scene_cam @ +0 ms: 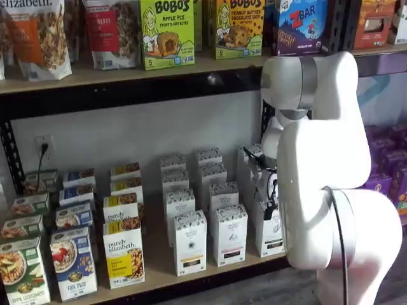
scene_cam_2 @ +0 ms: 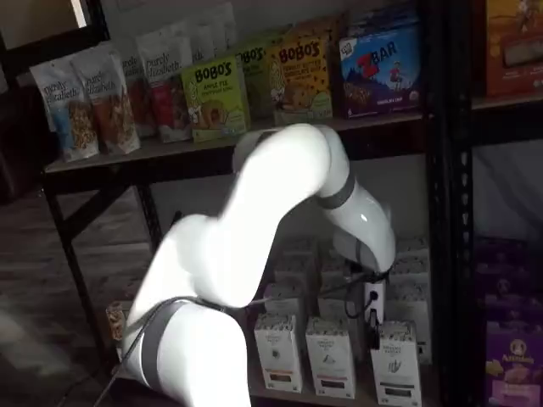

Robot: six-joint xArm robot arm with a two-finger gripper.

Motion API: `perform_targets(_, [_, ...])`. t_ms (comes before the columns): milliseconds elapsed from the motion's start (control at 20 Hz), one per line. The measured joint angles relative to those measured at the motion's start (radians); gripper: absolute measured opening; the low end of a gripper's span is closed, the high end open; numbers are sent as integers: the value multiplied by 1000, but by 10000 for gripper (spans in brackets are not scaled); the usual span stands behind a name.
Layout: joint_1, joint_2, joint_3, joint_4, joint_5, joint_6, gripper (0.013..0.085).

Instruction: Pick up the white box with a green strip in the middle, on the bottom shelf, the sixth box from the left

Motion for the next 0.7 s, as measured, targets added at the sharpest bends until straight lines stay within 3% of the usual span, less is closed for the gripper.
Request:
perform_targets(450, [-5, 54, -51, -104, -21, 81, 850])
perform_targets(700, [-10, 76, -86, -150, 8, 115, 850])
